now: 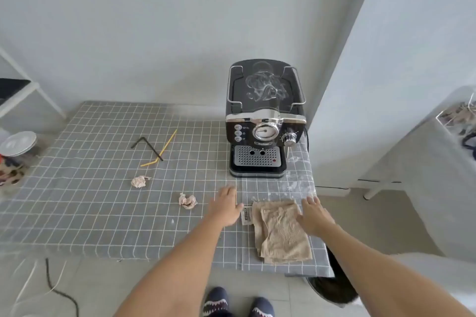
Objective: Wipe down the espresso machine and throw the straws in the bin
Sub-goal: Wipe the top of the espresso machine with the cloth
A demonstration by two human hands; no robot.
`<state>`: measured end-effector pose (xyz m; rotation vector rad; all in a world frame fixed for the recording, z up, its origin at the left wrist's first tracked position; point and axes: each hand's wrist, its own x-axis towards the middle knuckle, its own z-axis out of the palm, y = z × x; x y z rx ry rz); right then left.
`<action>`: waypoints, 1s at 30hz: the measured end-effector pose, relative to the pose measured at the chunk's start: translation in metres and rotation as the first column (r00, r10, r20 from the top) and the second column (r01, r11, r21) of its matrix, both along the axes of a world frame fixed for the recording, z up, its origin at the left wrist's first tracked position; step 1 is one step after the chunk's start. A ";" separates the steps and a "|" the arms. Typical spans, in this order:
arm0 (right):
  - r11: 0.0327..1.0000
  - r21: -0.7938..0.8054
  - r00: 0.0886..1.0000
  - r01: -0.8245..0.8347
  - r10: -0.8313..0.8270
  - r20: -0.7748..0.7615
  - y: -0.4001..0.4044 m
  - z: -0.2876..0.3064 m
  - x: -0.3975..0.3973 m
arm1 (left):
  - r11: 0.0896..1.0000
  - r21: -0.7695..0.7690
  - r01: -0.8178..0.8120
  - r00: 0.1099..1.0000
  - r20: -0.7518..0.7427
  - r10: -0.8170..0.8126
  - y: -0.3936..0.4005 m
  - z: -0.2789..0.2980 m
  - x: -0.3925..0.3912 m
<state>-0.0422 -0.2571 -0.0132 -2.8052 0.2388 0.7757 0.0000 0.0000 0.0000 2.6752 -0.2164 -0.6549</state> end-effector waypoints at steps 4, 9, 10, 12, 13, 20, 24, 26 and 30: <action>0.994 -0.032 0.992 0.109 -0.106 0.068 0.018 -0.024 -0.028 | 0.999 -0.010 0.053 0.997 -0.064 -0.054 -0.028 -0.021 -0.025; 0.981 0.009 0.939 0.192 -0.186 0.288 0.025 -0.035 -0.041 | 0.997 -0.064 0.036 0.998 -0.049 -0.039 -0.047 -0.039 -0.044; 0.980 0.052 0.927 0.193 -0.200 0.316 0.027 -0.033 -0.042 | 0.997 -0.076 0.036 0.998 -0.041 -0.039 -0.050 -0.041 -0.048; 0.940 0.243 0.896 0.240 -0.311 0.318 0.031 -0.021 -0.043 | 0.995 -0.093 0.044 0.999 -0.022 -0.047 -0.055 -0.043 -0.054; 0.896 0.358 0.885 0.264 -0.372 0.280 0.033 -0.014 -0.043 | 0.994 -0.095 0.057 0.998 -0.004 -0.058 -0.056 -0.043 -0.056; 0.735 0.670 0.837 0.101 -0.426 0.342 0.040 0.067 -0.042 | 0.921 -0.388 -0.013 1.000 -0.024 0.004 -0.067 -0.010 -0.065; 0.688 0.723 0.860 0.064 -0.406 0.310 0.027 0.113 -0.032 | 0.857 -0.515 0.015 1.000 0.002 -0.016 -0.056 0.028 -0.055; 0.700 0.713 0.934 0.036 -0.277 0.225 0.018 0.135 -0.025 | 0.852 -0.522 0.048 0.999 0.035 -0.035 -0.048 0.053 -0.042; 0.829 0.555 0.971 -0.067 -0.075 0.229 0.018 0.169 -0.008 | 0.864 -0.465 0.193 0.981 0.121 -0.154 -0.031 0.113 -0.004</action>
